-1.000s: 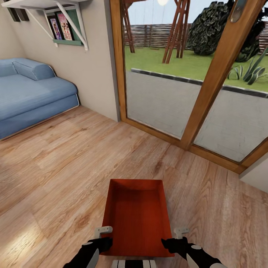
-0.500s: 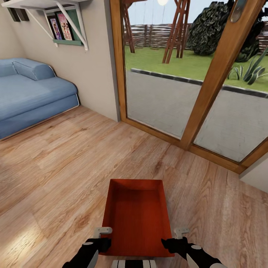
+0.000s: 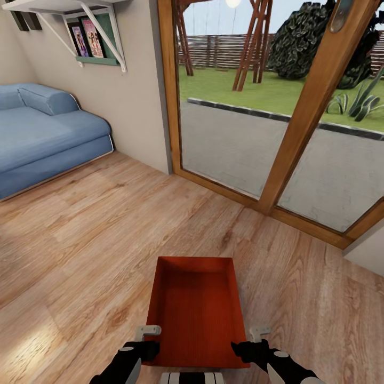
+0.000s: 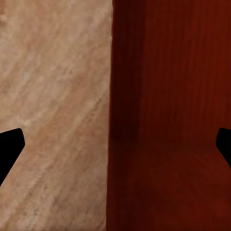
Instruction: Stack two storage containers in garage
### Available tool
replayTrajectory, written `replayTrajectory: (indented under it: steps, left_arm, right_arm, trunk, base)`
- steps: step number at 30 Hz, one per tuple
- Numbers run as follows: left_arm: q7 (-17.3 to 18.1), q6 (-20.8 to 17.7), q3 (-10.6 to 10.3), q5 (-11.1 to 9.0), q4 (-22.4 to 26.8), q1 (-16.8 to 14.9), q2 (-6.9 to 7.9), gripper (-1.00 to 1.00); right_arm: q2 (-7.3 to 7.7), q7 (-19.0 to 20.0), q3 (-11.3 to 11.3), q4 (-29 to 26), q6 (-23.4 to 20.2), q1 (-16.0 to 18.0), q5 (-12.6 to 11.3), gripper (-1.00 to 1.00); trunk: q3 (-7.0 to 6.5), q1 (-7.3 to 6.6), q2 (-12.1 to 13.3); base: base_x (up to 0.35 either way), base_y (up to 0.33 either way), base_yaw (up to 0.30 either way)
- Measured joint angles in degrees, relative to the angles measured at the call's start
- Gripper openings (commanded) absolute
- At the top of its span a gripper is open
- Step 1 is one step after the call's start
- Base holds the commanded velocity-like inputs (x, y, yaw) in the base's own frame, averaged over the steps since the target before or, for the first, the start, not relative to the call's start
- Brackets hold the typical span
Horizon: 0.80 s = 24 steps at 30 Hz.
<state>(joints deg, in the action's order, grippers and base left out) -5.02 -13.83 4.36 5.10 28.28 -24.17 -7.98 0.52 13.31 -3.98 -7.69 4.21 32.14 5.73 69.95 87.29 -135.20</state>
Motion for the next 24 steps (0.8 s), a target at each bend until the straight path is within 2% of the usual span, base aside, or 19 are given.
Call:
replayTrajectory:
  steps: [1,2,7,24]
  left_arm:
    - [0.00,0.00,0.00,0.00,0.00,0.00,0.01,-1.00]
    - [0.00,-0.01,0.00,0.00,0.00,0.00,0.02,-1.00]
    - [0.19,0.05,-0.11,-0.64,-0.03,0.00,0.04,-1.00]
    - [0.74,0.07,0.04,-0.10,0.04,0.00,0.23,-1.00]
  right_arm:
    - [0.00,0.00,0.00,0.00,0.01,0.00,0.00,1.00]
    - [0.00,0.00,0.01,0.00,0.03,0.00,0.00,-1.00]
    - [-0.04,0.19,-0.03,-0.01,0.09,0.00,0.09,-1.00]
    - [-0.01,-0.01,-0.30,-0.02,0.01,0.01,0.19,-1.00]
  trunk:
    - [0.00,0.00,0.00]
    - [0.00,0.00,0.00]
    - [0.00,0.00,0.00]
    - [0.00,0.00,0.00]
  base:
    - [0.000,0.000,0.000]
    - [0.000,0.000,0.000]
    - [0.000,0.000,0.000]
    - [0.000,0.000,0.000]
